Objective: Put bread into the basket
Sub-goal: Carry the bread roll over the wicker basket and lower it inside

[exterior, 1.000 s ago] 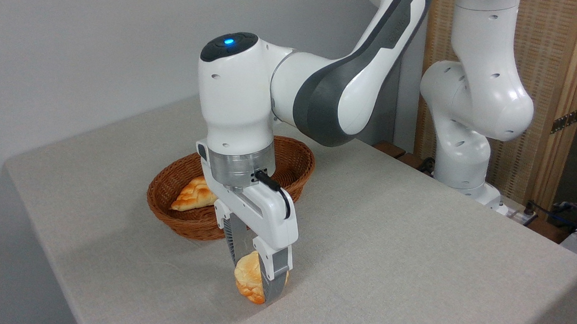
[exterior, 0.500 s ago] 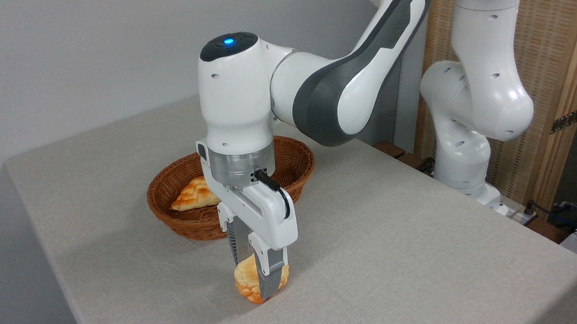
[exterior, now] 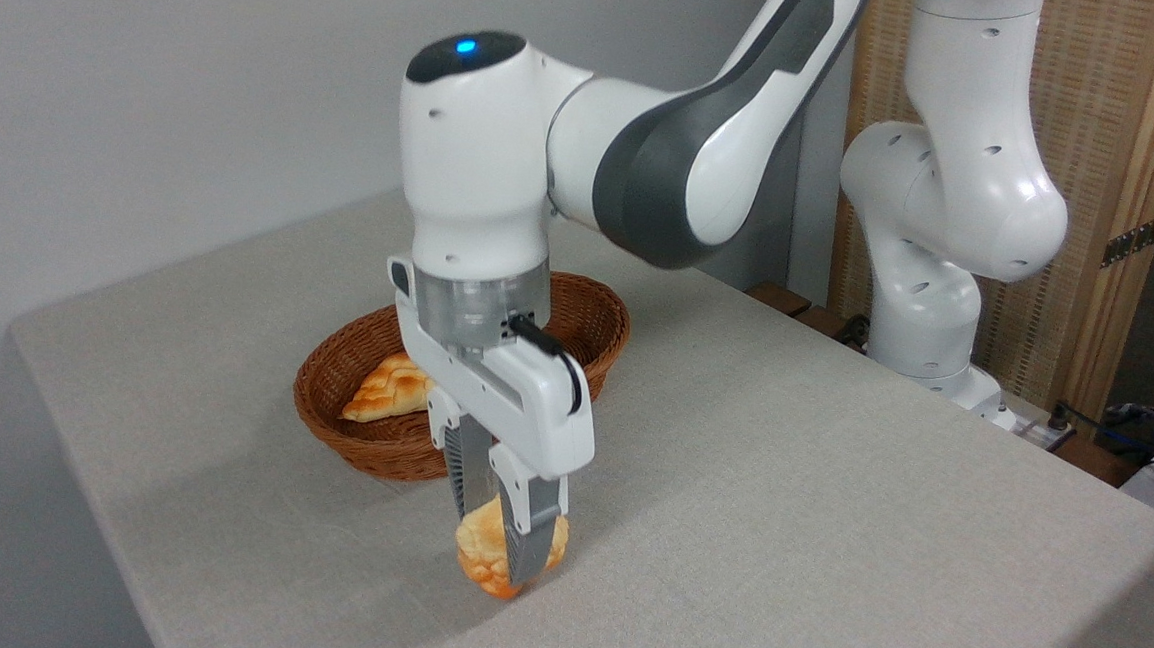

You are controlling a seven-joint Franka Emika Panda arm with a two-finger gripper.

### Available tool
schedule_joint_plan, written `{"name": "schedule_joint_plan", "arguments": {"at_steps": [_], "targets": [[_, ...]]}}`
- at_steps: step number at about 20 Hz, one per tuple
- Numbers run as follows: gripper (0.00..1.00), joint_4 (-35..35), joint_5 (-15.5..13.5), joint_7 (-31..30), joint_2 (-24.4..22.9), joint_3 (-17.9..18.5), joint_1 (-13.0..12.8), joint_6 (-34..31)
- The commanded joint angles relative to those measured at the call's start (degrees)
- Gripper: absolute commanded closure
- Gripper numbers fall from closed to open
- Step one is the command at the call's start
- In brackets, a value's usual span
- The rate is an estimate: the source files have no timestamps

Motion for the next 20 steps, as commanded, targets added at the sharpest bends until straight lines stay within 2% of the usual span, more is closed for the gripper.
{"name": "schedule_joint_plan", "arguments": {"at_steps": [1, 3, 7, 10, 14, 19, 20], "targets": [[0.37, -0.2, -2.1, 0.6, -3.3, 0.5, -0.1, 0.5], [0.37, -0.1, -2.4, 0.2, -4.4, 0.3, -0.2, 0.0], [0.36, 0.1, -6.5, -1.2, -6.5, -0.7, -0.6, -0.9], [0.3, 0.1, -8.1, -4.8, -7.5, -4.0, -0.7, -1.0], [0.29, 0.5, -8.2, -10.9, -7.5, -8.6, -0.7, -1.0], [0.29, 0.7, -8.2, -15.4, -7.5, -12.4, -0.7, -1.0], [0.2, 0.7, -8.2, -17.3, -7.5, -13.2, -0.7, -0.9]]}}
